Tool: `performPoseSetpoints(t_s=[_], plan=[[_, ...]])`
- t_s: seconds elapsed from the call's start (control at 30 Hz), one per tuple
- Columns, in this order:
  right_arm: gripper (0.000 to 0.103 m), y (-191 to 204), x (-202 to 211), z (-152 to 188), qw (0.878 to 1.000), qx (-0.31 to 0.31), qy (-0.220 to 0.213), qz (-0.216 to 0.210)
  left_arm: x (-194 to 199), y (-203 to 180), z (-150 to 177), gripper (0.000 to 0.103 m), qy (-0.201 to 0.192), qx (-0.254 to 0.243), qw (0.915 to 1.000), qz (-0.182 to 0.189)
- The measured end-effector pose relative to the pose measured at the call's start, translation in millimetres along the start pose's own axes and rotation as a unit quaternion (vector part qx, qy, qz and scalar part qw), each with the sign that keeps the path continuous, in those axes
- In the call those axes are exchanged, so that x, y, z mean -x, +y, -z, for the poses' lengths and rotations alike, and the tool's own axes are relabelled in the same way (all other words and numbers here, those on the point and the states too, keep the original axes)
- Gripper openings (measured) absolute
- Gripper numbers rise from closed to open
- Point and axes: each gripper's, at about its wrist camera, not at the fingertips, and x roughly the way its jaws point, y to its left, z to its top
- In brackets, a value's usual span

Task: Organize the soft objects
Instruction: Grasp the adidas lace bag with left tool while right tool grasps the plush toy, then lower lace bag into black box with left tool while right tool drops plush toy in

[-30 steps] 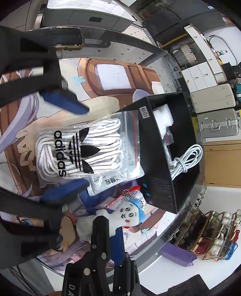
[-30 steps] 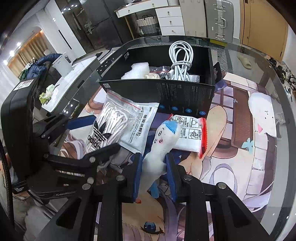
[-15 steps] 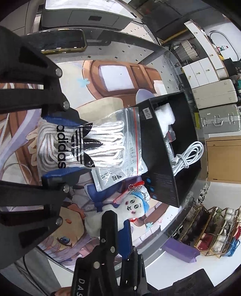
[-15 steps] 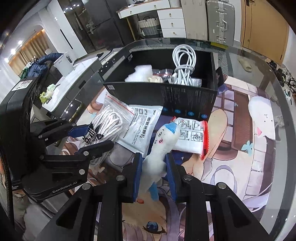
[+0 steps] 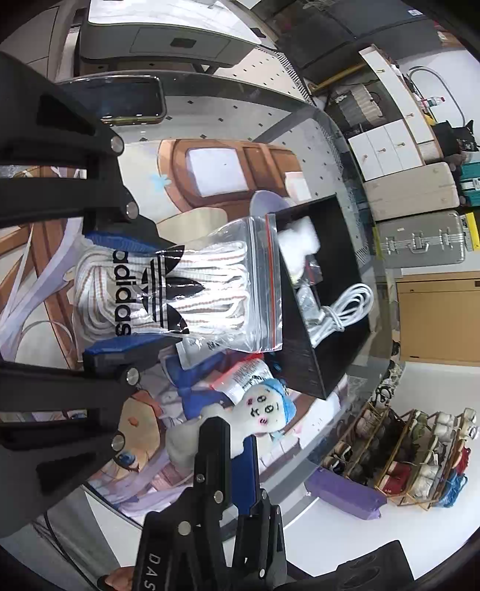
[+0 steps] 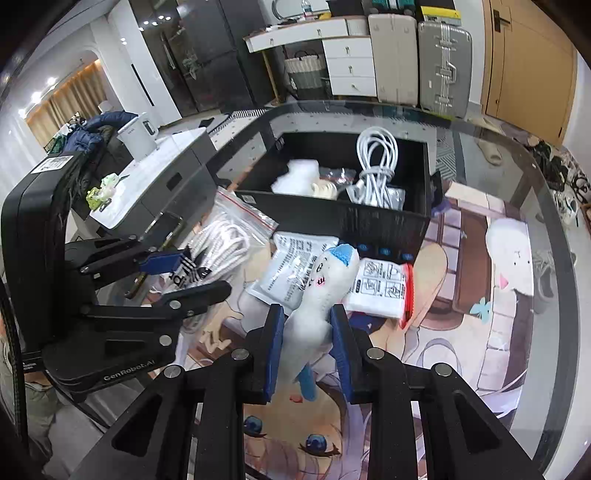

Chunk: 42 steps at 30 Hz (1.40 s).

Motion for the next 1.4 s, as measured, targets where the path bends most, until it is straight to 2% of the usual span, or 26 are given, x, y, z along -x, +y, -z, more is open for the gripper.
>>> performPoseSetpoints(t_s=[0.27, 0.7, 0.83, 0.97, 1.3, 1.4], plan=[[0.026, 11, 19, -8, 0.999, 0.016, -0.028, 0.016, 16, -6, -4, 0.037, -0.025, -0.013, 0.9996, -0.004], [0.026, 9, 47, -41, 0.993, 0.014, -0.103, 0.054, 29, 11, -35, 0.037, -0.073, 0.024, 0.9970, -0.010], [0.026, 5, 43, -51, 0.991, 0.010, -0.115, 0.061, 28, 12, -47, 0.037, -0.096, 0.028, 0.9944, -0.035], [0.026, -3, 36, -65, 0.988, 0.007, -0.132, 0.076, 21, 20, -60, 0.037, -0.107, 0.047, 0.9926, -0.032], [0.026, -21, 17, -86, 0.982, 0.003, -0.170, 0.086, -9, 35, -84, 0.037, -0.122, 0.091, 0.9876, -0.038], [0.026, -27, 1, -92, 0.983, -0.003, -0.158, 0.089, -24, 39, -87, 0.037, -0.109, 0.103, 0.9878, -0.042]])
